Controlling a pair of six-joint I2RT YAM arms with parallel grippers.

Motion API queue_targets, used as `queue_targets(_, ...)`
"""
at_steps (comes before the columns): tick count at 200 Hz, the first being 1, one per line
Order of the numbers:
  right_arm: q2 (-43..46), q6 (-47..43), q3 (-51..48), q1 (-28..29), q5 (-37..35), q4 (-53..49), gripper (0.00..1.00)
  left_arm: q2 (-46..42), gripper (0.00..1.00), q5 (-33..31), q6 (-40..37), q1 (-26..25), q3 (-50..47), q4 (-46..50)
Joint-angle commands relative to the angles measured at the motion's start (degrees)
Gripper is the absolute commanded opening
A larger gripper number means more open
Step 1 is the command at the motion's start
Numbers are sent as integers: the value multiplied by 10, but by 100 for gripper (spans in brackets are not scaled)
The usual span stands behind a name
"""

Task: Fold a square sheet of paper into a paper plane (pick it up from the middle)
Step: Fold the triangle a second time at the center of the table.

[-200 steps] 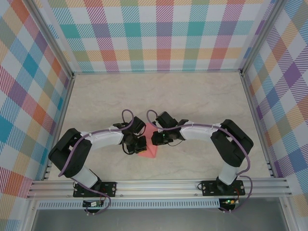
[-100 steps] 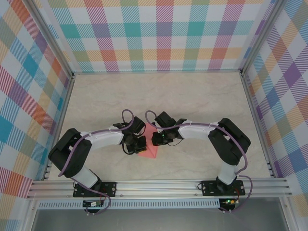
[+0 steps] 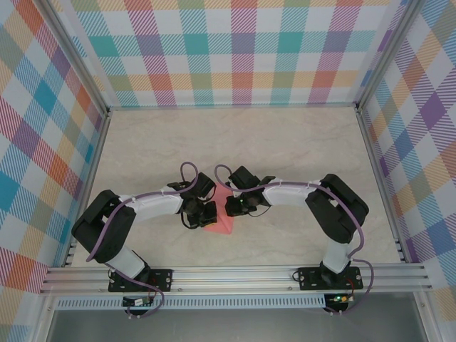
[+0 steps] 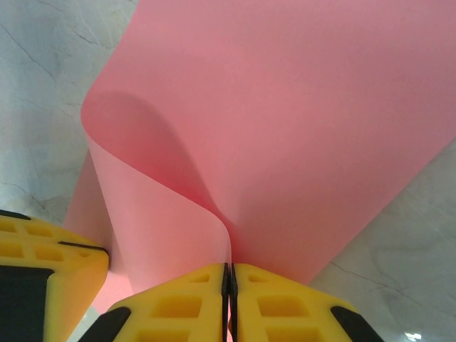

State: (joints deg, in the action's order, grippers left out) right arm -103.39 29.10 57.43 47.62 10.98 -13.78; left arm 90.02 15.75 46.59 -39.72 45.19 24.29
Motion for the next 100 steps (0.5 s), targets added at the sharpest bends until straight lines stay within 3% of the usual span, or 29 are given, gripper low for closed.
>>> queue_targets(1,-7,-3,8,-3,-5,-2,12,-2,0,-25,-12,-7,5,41)
queue_targets(100,-25,6,3,-3,-9,0,12,-60,0,-52,4,-7,-8,35)
